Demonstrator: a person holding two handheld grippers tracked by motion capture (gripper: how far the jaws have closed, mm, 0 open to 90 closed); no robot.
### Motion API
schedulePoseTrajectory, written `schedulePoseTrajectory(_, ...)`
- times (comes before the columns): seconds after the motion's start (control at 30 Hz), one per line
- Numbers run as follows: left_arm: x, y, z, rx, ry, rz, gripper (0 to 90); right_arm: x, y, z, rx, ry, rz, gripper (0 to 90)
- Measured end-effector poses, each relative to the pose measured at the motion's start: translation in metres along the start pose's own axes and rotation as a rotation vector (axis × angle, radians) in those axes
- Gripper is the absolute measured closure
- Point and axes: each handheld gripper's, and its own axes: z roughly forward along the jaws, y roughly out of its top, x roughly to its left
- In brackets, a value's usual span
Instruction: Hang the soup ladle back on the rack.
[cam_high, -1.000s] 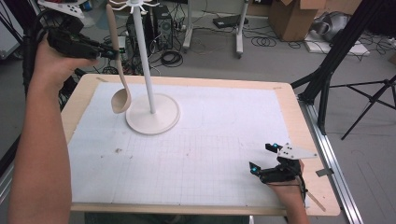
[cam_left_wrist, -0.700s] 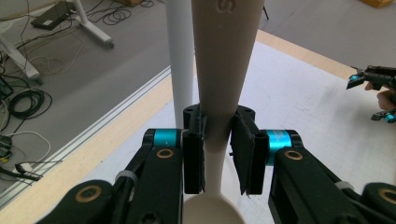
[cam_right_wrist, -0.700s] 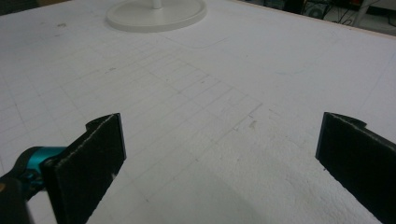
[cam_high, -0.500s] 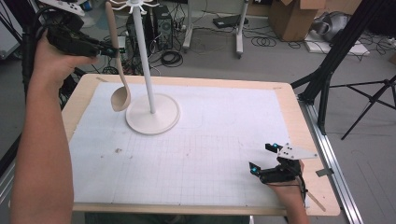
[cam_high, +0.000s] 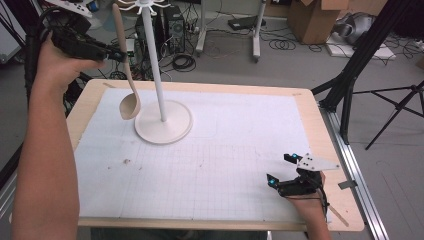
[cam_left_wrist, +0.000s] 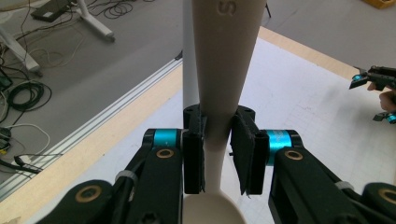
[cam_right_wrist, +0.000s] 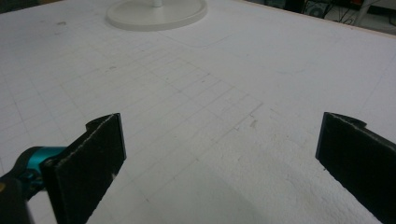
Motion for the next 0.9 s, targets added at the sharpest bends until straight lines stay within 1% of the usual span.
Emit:
schedulePoseTrajectory(0.27, -0.003, 0.005, 0.004, 0.027, -0.008, 0.016, 74.6, 0.0, 0.0, 0.0, -0.002, 0.001, 0.003, 0.2)
schedulePoseTrajectory(0.5, -0.004, 0.006, 0.008, 0.032, -0.008, 0.014, 74.6, 0.0, 0.0, 0.0, -0.003, 0.003, -0.002, 0.2)
schedulePoseTrajectory(0.57, -0.005, 0.006, 0.009, 0.034, -0.018, 0.014, 74.6, 0.0, 0.0, -0.001, -0.004, 0.003, -0.001, 0.2)
schedulePoseTrajectory(0.73, -0.006, 0.009, 0.01, 0.042, -0.012, 0.018, 74.6, 0.0, 0.001, -0.001, -0.004, 0.003, -0.002, 0.2)
schedulePoseTrajectory(0.77, -0.006, 0.01, 0.009, 0.047, -0.006, 0.023, 74.6, 0.0, 0.001, -0.001, -0.005, 0.003, -0.001, 0.2)
schedulePoseTrajectory(0.9, -0.009, 0.016, 0.008, 0.052, -0.005, 0.024, 74.6, 0.0, 0.001, -0.001, -0.007, 0.003, 0.0, 0.2)
